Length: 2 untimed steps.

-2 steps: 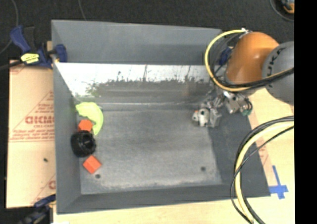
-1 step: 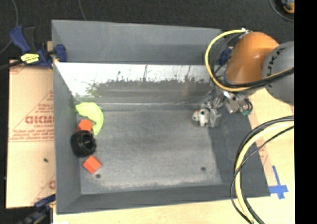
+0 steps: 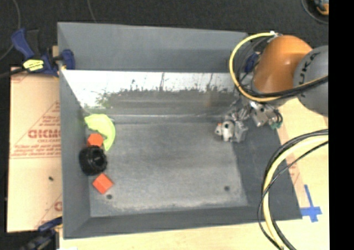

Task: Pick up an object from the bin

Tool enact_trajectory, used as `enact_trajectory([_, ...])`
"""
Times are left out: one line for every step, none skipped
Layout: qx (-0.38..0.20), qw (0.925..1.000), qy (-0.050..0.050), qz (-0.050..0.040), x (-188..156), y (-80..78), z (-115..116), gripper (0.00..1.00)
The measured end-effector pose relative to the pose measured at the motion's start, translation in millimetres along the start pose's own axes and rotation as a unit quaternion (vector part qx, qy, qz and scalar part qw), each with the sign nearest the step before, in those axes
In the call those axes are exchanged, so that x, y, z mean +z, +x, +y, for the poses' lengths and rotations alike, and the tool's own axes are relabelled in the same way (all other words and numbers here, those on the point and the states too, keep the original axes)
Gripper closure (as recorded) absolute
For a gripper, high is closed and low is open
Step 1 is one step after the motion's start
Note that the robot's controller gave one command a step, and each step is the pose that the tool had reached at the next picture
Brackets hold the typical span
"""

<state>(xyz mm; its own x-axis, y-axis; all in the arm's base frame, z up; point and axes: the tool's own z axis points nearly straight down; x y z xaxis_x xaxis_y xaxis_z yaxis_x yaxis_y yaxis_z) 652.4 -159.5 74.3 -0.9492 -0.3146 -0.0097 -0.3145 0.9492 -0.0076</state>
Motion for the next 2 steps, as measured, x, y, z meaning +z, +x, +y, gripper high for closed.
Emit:
enact_trajectory([0.000, 1.0000, -0.001, 0.0014, -14, 0.5, 0, 1.00])
enact_trajectory([0.000, 1.0000, 0.000, 0.0002, -29, -0.3, 0, 1.00])
